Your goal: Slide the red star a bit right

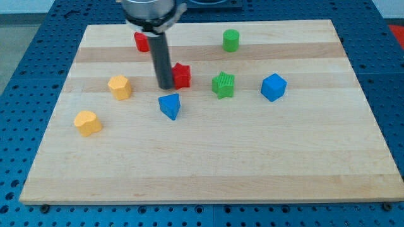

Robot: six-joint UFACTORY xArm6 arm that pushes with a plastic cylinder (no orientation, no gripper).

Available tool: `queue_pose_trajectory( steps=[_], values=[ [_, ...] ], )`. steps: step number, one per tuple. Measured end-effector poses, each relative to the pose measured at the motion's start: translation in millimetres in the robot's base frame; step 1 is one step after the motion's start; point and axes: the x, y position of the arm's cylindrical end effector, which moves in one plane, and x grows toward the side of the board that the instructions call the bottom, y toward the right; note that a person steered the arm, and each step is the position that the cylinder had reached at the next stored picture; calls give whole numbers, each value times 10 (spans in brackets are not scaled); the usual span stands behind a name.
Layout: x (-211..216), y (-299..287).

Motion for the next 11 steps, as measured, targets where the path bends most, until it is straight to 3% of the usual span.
queue_pose_trajectory(
  steps=[2, 4, 6, 8, 11],
  values=[
    [-191, 500],
    [-206, 30],
    [-703, 332],
    [-766, 892],
    [-612, 169]
  ],
)
